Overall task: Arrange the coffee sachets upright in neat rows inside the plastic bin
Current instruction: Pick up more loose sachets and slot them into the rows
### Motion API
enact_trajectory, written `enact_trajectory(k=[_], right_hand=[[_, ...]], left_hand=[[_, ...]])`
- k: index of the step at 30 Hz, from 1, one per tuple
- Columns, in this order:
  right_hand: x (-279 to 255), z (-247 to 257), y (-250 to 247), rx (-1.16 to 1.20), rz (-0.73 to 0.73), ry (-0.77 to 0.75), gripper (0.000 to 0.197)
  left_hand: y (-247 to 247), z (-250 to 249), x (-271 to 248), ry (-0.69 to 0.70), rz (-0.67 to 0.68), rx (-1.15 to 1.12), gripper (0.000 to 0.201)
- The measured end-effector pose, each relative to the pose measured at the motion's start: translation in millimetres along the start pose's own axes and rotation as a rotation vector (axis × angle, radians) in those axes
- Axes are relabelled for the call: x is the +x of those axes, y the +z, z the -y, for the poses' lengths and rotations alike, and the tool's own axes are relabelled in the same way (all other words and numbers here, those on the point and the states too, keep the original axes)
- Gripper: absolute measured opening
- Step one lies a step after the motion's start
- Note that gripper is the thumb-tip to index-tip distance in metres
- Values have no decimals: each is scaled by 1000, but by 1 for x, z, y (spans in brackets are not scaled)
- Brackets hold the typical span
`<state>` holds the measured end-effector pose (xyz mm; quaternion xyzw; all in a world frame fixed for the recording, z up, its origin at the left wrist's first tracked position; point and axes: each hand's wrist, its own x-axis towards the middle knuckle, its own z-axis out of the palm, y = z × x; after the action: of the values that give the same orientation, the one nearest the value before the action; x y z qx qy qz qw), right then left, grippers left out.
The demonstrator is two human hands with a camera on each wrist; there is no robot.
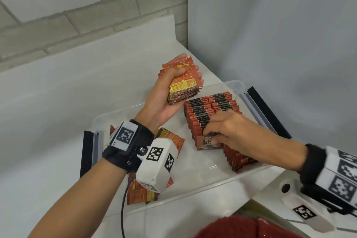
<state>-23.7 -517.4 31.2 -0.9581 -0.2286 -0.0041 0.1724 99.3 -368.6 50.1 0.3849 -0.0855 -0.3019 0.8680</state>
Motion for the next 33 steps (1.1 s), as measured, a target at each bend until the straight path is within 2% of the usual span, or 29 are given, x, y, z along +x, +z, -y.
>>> enact_trajectory(k=[5,9,13,15,20,25,27,30,33], right_hand=[[-1,-3,-17,251,33,222,22],[5,0,-44,588,-126,397,19],[16,-1,-57,902,-272,548,36],[21,-1,-57,980,-302,583,35],[24,-1,-57,1009,-325,602,26],[20,2,-69,947,-485,440,9],[19,3,-73,975,-530,360,11],[17,2,-73,962,-510,290,14],[15,-3,-67,877,-481,291,17]], left_hand=[[1,1,-1,-3,20,20,33],[1,2,0,-13,39,69,34],[1,5,0,-41,69,76,35],[1,6,-1,-56,93,81,36],[2,7,-1,-70,109,96,28],[5,6,-3,-190,168,146,73],[6,7,-3,-236,202,104,80],[3,9,-3,-257,242,80,58],[2,9,-5,-239,260,94,38]])
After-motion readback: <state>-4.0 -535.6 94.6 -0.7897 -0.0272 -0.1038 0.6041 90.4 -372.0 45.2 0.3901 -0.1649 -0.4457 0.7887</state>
